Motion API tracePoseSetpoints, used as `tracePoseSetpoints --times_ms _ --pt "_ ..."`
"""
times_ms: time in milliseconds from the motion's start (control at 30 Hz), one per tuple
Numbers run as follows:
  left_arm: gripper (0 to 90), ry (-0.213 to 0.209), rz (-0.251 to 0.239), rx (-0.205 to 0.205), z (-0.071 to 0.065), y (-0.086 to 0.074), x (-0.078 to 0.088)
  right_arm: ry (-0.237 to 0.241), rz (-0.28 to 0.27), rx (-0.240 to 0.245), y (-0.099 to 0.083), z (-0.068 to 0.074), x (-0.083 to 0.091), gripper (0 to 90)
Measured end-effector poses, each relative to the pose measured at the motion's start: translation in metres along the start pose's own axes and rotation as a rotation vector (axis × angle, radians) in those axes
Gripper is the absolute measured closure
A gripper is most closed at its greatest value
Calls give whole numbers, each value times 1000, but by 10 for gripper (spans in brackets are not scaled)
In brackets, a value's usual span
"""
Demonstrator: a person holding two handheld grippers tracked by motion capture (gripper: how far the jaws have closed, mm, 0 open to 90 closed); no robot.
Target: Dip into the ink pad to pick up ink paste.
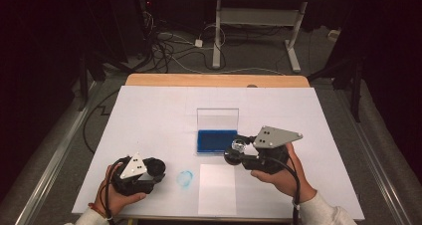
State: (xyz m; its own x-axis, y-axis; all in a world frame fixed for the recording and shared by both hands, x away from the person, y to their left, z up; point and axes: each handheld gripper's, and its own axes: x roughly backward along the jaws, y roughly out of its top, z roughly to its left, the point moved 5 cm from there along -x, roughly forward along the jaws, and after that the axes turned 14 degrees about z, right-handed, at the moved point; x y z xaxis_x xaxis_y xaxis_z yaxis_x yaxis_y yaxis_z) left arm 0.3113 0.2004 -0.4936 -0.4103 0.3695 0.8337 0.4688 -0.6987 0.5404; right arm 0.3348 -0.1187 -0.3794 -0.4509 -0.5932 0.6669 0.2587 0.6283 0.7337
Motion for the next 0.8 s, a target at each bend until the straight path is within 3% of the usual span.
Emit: tracePoseSetpoints --times_ms 367,800 --pt "367 -1 1 1 0 1 0 42 35 28 -10 9 -8 570" --pt "367 1 4 -5 1 1 -1 87 92 67 -21 33 -30 571"
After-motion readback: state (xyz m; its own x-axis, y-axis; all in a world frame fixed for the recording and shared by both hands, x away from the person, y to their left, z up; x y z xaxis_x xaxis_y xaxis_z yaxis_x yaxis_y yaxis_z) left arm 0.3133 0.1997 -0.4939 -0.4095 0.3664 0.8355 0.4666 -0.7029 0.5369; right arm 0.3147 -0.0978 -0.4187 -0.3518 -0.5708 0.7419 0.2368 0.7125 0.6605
